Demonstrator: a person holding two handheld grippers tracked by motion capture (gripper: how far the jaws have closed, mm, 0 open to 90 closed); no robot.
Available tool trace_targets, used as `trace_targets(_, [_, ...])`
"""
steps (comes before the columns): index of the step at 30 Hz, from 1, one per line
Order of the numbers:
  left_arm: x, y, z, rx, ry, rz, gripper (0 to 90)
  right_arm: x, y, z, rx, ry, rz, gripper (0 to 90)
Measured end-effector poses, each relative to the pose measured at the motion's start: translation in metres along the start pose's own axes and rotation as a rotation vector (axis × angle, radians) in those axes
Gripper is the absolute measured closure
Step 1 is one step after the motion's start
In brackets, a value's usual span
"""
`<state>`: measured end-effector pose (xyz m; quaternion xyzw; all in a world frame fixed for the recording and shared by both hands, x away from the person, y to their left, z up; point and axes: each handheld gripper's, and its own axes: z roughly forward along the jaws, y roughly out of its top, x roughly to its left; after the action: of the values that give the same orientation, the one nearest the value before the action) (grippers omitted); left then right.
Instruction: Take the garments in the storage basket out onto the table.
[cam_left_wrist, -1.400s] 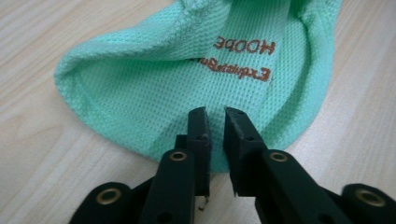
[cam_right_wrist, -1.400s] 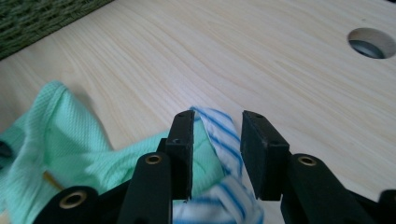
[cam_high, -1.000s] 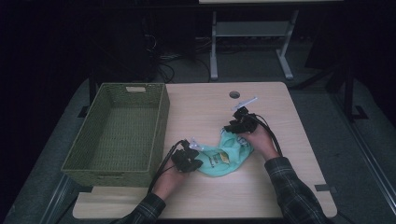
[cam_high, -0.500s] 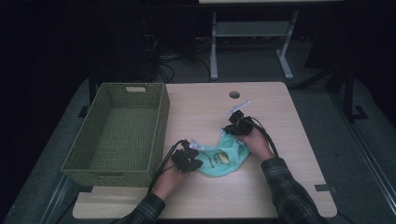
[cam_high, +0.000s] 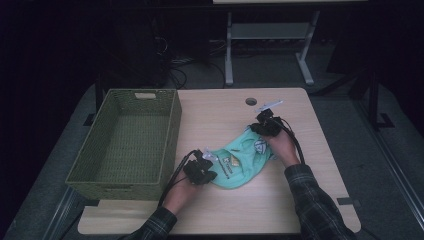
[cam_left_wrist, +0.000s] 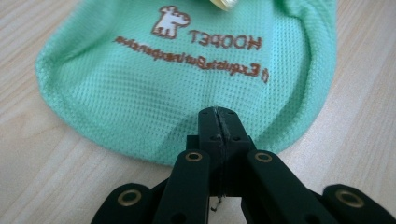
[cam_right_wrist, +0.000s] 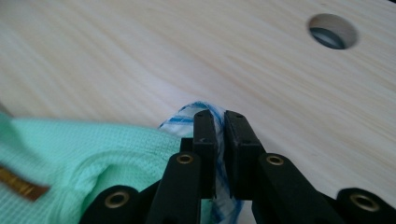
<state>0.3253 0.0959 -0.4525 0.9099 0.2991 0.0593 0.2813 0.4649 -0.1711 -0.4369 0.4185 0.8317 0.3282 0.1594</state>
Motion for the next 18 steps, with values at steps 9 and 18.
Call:
trace_targets(9, [-0.001,0.000,0.000,-0.001,0.004,-0.001,89.1,-0.021,-0.012,0.001,-0.005,0.005,0.076,76.1])
trace_targets(18, [-0.001,-0.001,-0.001,0.003,0.008,0.006,88.9,-0.016,-0.013,-0.024,-0.068,0.047,0.074,80.2])
